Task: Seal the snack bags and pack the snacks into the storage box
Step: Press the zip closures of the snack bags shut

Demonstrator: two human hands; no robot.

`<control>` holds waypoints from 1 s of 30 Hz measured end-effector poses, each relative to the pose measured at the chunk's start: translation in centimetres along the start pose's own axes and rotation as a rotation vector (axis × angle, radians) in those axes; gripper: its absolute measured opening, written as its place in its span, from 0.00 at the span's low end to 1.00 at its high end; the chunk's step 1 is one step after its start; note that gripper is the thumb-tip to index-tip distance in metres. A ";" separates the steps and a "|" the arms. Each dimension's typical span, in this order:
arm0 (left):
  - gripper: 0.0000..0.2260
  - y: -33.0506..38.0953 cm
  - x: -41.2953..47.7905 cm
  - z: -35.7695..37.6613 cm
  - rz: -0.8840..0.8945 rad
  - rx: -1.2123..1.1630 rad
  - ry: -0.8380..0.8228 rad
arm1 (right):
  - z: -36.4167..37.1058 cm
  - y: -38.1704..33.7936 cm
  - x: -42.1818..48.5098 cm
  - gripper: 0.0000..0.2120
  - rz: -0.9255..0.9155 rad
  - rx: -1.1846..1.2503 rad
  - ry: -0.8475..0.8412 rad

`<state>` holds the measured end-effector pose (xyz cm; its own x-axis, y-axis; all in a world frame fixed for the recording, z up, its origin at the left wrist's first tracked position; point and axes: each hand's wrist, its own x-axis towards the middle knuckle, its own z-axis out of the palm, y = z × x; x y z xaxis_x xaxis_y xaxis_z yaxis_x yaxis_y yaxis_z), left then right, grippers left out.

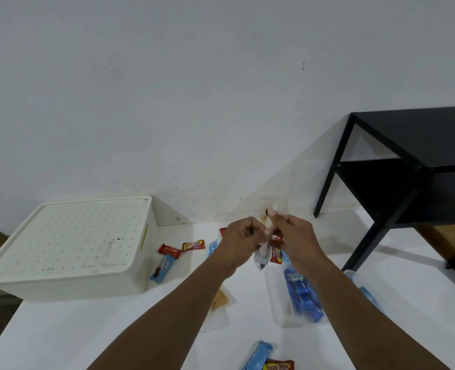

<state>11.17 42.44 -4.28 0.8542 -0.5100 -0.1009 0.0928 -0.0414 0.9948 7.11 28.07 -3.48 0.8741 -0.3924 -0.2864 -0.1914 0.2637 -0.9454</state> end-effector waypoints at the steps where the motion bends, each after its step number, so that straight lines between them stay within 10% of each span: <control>1: 0.09 0.0 0.0 0.2 0.008 0.017 0.004 | 0.0 -0.1 0.0 0.19 0.005 0.000 -0.001; 25: 0.12 -2.3 -2.0 -0.1 0.122 0.360 0.104 | 0.8 0.4 1.8 0.10 -0.030 -0.084 0.314; 30: 0.07 -3.8 -0.1 0.0 0.171 0.417 0.296 | 1.3 -0.1 2.4 0.08 0.052 -0.040 0.166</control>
<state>10.73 42.66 -8.03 0.9526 -0.2780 0.1238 -0.2198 -0.3474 0.9116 9.79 28.26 -3.82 0.7771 -0.5203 -0.3541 -0.2552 0.2538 -0.9330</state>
